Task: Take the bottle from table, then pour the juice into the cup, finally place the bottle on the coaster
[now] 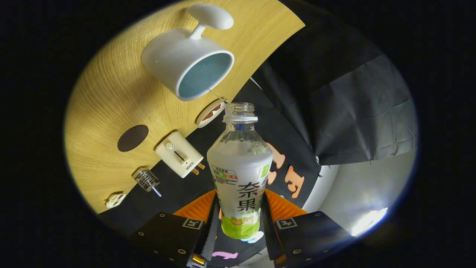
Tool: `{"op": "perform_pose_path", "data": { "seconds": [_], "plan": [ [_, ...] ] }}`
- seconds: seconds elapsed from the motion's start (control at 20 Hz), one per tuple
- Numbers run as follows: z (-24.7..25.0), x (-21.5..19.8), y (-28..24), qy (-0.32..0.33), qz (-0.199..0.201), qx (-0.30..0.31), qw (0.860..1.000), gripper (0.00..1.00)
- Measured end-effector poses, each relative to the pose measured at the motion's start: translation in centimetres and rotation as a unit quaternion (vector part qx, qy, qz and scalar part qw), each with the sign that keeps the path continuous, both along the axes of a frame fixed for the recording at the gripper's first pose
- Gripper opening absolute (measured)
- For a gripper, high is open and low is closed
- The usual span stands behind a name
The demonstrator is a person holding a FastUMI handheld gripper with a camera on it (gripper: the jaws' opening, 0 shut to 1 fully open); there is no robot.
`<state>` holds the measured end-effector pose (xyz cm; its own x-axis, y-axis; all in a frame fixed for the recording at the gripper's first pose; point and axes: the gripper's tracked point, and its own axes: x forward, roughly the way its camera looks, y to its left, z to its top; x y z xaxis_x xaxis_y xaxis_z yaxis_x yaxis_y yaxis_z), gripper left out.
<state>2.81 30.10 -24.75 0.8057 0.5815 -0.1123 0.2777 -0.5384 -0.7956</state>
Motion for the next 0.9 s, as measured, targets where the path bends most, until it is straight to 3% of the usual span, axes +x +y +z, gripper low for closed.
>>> {"op": "perform_pose_path", "data": {
  "seconds": [0.3, 0.45, 0.65, 0.9],
  "plan": [
    [-3.9, -0.2, -1.9, 0.075, -0.051, 0.028, 0.995, 0.56],
    [-6.3, -0.6, -3.4, 0.136, -0.09, 0.06, 0.985, 0.56],
    [-9.1, -1.4, -4.9, 0.245, -0.159, 0.144, 0.946, 0.56],
    [-11.3, -1.5, -5.7, 0.346, -0.221, 0.244, 0.878, 0.56]
  ]
}}
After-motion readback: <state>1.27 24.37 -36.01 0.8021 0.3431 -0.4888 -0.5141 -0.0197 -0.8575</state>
